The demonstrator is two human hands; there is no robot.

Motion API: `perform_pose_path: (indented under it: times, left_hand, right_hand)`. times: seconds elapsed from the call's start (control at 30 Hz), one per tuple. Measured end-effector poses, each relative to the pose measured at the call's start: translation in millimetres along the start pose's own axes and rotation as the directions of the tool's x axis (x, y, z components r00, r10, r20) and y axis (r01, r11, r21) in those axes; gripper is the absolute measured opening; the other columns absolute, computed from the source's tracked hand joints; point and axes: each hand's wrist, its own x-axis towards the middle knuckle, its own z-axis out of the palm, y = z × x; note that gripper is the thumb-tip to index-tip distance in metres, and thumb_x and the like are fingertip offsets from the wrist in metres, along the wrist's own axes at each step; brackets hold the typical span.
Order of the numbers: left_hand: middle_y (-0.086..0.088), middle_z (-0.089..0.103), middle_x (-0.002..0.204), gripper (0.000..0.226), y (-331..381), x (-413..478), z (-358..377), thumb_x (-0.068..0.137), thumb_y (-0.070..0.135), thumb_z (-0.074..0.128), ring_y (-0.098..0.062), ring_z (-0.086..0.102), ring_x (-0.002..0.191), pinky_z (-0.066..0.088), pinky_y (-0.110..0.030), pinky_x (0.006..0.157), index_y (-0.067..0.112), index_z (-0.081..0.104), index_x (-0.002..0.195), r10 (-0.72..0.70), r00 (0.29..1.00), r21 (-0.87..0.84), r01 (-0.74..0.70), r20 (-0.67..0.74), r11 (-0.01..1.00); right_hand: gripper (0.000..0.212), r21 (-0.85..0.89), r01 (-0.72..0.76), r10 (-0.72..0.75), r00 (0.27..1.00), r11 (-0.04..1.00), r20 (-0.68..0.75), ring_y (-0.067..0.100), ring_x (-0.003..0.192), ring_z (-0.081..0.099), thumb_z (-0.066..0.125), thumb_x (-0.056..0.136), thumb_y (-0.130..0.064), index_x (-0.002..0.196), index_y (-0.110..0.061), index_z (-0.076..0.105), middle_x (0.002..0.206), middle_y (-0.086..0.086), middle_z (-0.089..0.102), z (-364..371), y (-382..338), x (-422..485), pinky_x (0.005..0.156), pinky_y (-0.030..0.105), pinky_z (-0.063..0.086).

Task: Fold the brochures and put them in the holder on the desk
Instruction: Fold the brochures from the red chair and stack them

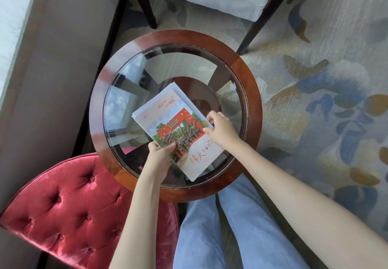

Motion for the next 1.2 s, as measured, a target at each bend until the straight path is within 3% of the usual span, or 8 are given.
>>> perform_pose_path:
  times: [0.17, 0.37, 0.47, 0.57, 0.67, 0.97, 1.07, 1.2]
  left_hand:
    - [-0.006, 0.063, 0.105, 0.028, -10, -17, -1, 0.093, -0.006, 0.046, -0.021, 0.06, 0.097, 0.049, -0.049, 0.092, 0.016, 0.039, 0.108, 0.353, 0.934, -0.088, -0.347, 0.064, 0.934]
    - [-0.002, 0.058, 0.121, 0.047, 19, -35, -7, 0.09, -0.011, 0.048, -0.014, 0.056, 0.114, 0.046, -0.034, 0.1, 0.018, 0.039, 0.125, 0.656, 0.728, 0.027, -0.673, 0.201, 0.739]
    - [-0.014, 0.052, 0.127, 0.047, 34, -36, -6, 0.089, -0.012, 0.046, -0.022, 0.051, 0.12, 0.044, -0.036, 0.102, 0.007, 0.034, 0.13, 0.724, 0.655, 0.105, -0.753, 0.216, 0.65]
    - [-0.01, 0.05, 0.124, 0.048, 39, -35, 3, 0.088, -0.006, 0.046, -0.016, 0.049, 0.115, 0.041, -0.031, 0.103, -0.002, 0.03, 0.133, 0.769, 0.618, 0.199, -0.784, 0.167, 0.587]
    - [-0.017, 0.045, 0.134, 0.048, 38, -30, 8, 0.091, -0.005, 0.046, -0.023, 0.045, 0.125, 0.033, -0.043, 0.11, -0.003, 0.028, 0.136, 0.761, 0.629, 0.243, -0.772, 0.159, 0.587]
    - [-0.018, 0.052, 0.129, 0.026, 12, -22, -1, 0.094, -0.003, 0.046, -0.027, 0.046, 0.125, 0.03, -0.044, 0.112, -0.001, 0.047, 0.12, 0.733, 0.666, 0.244, -0.74, 0.138, 0.627]
    - [-0.005, 0.053, 0.124, 0.029, 14, -25, -7, 0.094, -0.004, 0.043, -0.012, 0.048, 0.119, 0.032, -0.023, 0.11, 0.014, 0.044, 0.116, 0.718, 0.676, 0.235, -0.735, 0.166, 0.637]
    - [0.017, 0.048, 0.106, 0.034, 20, -25, -11, 0.093, -0.008, 0.043, 0.006, 0.048, 0.098, 0.03, 0.003, 0.089, 0.024, 0.044, 0.105, 0.745, 0.631, 0.3, -0.77, 0.217, 0.564]
  right_hand:
    - [0.025, 0.254, -0.025, 0.006, 0.997, 0.967, 0.073, 0.021, 0.099, 0.057, 0.068, 0.083, -0.021, 0.097, -0.014, 0.049, 0.109, 0.009, 0.057, -11, 8, -12, 0.088, 0.037, 0.05]
    - [0.077, 0.555, 0.056, -0.175, 0.971, 0.83, 0.164, 0.011, 0.114, 0.051, 0.068, 0.082, -0.03, 0.138, -0.038, 0.015, 0.137, -0.01, 0.034, -45, -8, -11, 0.091, 0.029, 0.045]
    - [0.048, 0.458, 0.183, -0.242, 0.968, 0.87, 0.072, -0.009, 0.095, 0.051, 0.063, 0.086, -0.026, 0.124, -0.036, 0.036, 0.11, -0.024, 0.053, -54, -25, -5, 0.089, 0.024, 0.045]
    - [0.028, 0.415, 0.3, -0.253, 0.953, 0.859, -0.165, -0.001, 0.093, 0.053, 0.059, 0.088, -0.02, 0.107, -0.032, 0.043, 0.1, -0.02, 0.053, -49, -33, -10, 0.077, 0.005, 0.041]
    - [0.027, 0.302, 0.344, -0.264, 0.924, 0.889, -0.275, 0.007, 0.104, 0.05, 0.055, 0.091, -0.018, 0.117, -0.011, 0.052, 0.106, -0.008, 0.056, -40, -29, -17, 0.076, -0.005, 0.032]
    - [0.039, 0.166, 0.364, -0.366, 0.93, 0.916, -0.025, 0.023, 0.124, 0.048, 0.038, 0.099, -0.029, 0.135, -0.015, 0.039, 0.135, 0.004, 0.051, -29, -8, -27, 0.105, 0.028, 0.035]
    - [0.038, 0.193, 0.311, -0.326, 0.944, 0.931, 0.056, 0.03, 0.125, 0.048, 0.039, 0.099, -0.025, 0.136, -0.016, 0.036, 0.136, 0.006, 0.05, -24, -9, -27, 0.105, 0.046, 0.039]
    - [0.037, 0.162, 0.318, -0.333, 0.94, 0.934, 0.076, 0.03, 0.126, 0.047, 0.037, 0.1, -0.022, 0.136, -0.018, 0.037, 0.139, 0.002, 0.047, -23, -9, -28, 0.104, 0.048, 0.04]
